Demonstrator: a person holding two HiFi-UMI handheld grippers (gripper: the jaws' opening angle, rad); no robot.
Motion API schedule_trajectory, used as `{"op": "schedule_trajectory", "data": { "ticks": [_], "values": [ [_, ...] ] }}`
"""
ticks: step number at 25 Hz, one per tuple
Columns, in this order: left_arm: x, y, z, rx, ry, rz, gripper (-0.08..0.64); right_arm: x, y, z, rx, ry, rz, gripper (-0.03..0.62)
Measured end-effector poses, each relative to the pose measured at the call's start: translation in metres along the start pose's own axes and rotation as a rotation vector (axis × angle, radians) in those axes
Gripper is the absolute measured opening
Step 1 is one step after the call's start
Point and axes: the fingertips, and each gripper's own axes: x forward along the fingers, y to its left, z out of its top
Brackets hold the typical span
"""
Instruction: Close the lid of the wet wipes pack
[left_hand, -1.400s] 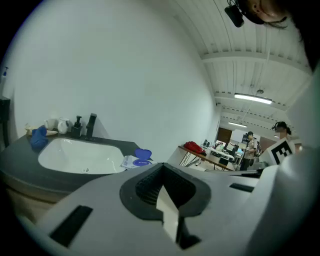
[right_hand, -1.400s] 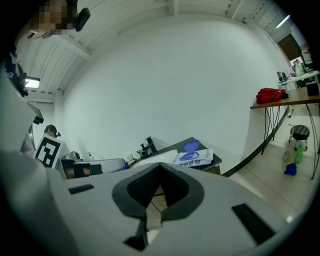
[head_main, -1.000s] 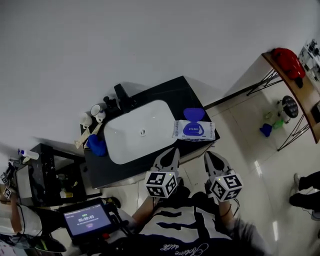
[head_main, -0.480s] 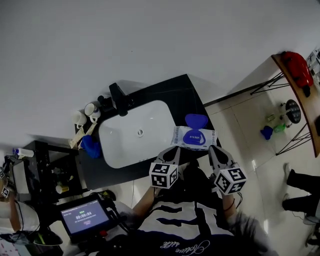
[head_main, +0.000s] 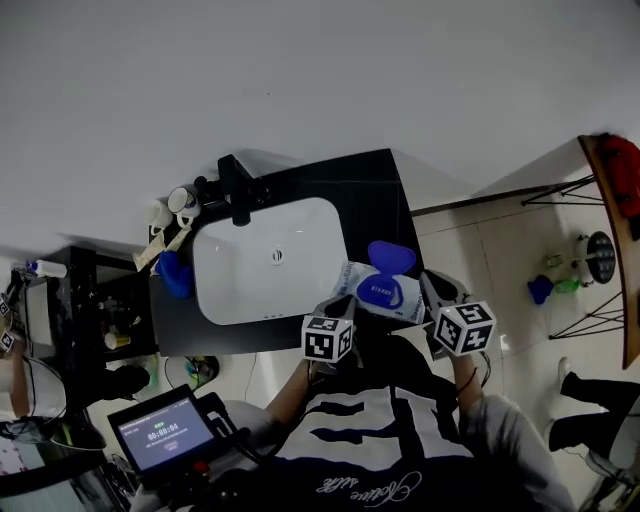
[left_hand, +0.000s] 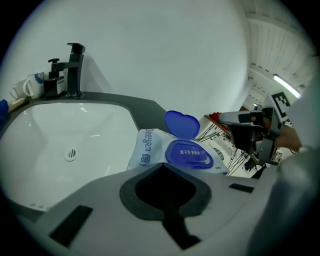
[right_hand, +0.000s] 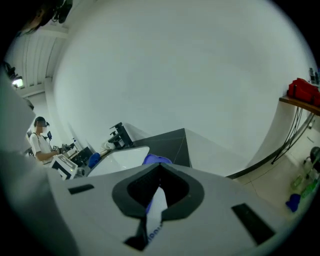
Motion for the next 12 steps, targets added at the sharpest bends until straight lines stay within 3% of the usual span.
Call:
{"op": "schedule_trajectory", "data": {
  "ticks": [6,12],
  "values": [
    [0.005,0.005,-0.001,0.009,0.050,0.037,0.002,0.049,-0.035,-0.005,-0.043,0.142,0.054,-0.002],
    [0.006,0.009,-0.003,0.007,0.074,0.049,0.002,0.082,-0.029,-0.011,-0.063,0.224,0.147,-0.002]
  ]
}}
